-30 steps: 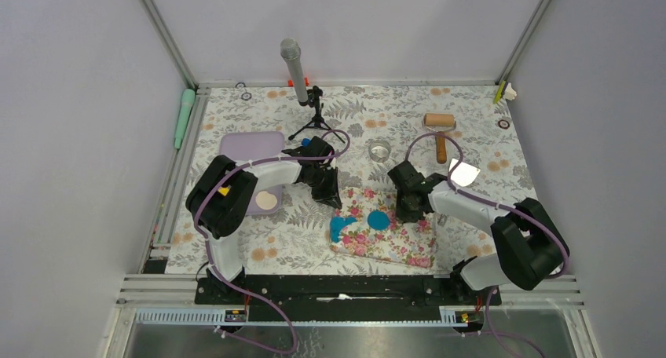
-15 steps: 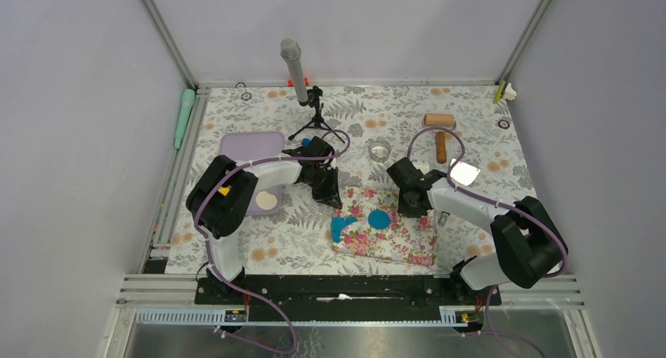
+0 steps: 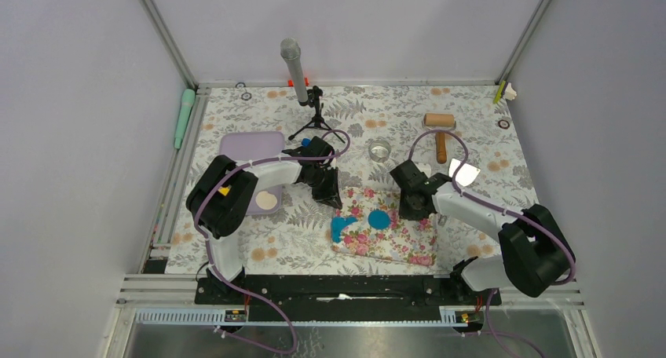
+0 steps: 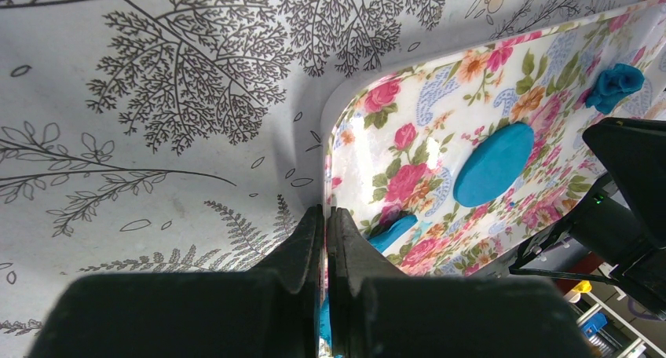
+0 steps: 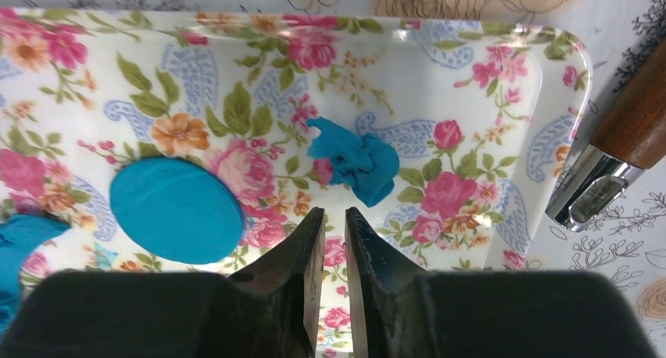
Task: Roll out the dumpling wrappers from the dough
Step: Remove the dumpling mold from the work surface, then pick up the spatula from the center of the board.
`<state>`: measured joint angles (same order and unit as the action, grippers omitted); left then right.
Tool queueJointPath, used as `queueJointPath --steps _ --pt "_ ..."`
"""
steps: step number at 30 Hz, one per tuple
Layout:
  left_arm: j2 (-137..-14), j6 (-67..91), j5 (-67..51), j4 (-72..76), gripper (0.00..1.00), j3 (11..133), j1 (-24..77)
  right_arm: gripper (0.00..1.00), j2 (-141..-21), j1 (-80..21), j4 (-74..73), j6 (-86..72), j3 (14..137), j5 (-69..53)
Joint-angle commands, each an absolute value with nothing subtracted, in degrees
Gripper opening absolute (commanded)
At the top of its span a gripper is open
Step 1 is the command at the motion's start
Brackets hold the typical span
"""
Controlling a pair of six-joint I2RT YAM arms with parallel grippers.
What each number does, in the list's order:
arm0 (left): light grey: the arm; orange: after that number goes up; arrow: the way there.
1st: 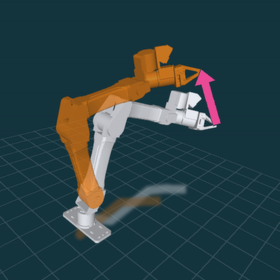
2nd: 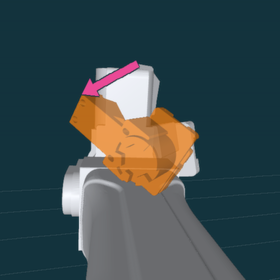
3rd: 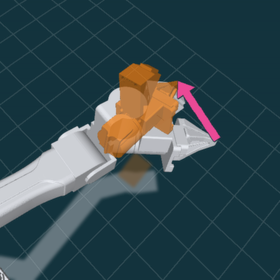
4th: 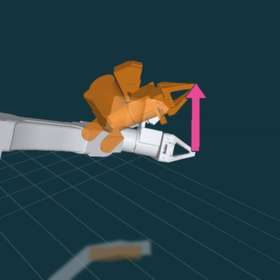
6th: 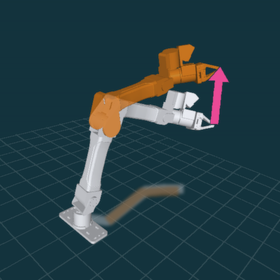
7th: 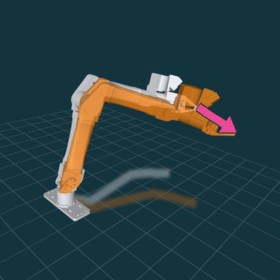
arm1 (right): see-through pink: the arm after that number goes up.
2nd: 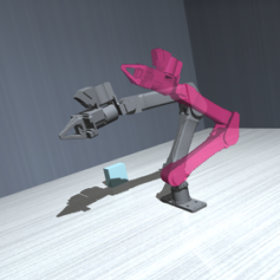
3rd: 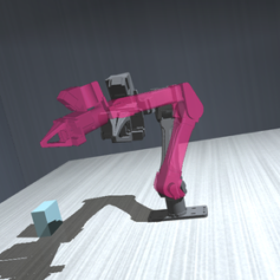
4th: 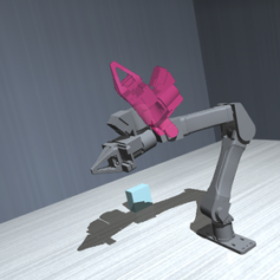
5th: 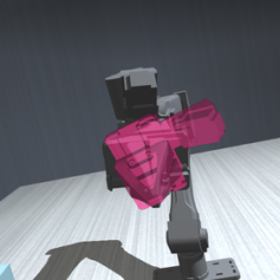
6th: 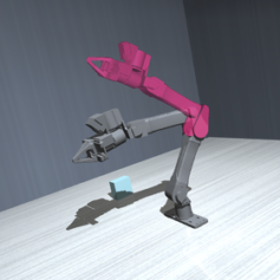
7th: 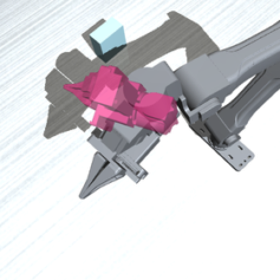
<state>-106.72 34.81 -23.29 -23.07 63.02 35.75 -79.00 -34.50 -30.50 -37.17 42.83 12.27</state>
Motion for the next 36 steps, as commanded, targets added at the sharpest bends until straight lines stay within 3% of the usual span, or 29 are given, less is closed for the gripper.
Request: queueJointPath --steps 1,9,17,24,36 --pt "-109.2 33.7 -19.0 -25.6 0.00 62.0 35.6 0.23 -75.9 -34.7 -31.5 -38.0 41.9 11.1" --pt "-108.2 32.9 -18.8 -27.7 0.00 64.0 35.5 0.23 -68.0 -30.4 -34.6 -38.4 47.2 18.3" --pt "-106.0 34.8 -15.2 -29.0 0.00 64.7 34.5 0.46 -68.5 -3.1 -35.1 -36.6 46.2 12.8" --pt "-105.6 35.1 -16.1 -30.5 0.00 66.5 33.2 0.66 -73.0 1.5 -28.1 -35.3 43.1 12.8" --pt "-103.7 33.8 -13.8 -33.8 0.03 69.1 33.0 0.64 -79.4 2.6 -22.4 -34.6 39.6 10.8"
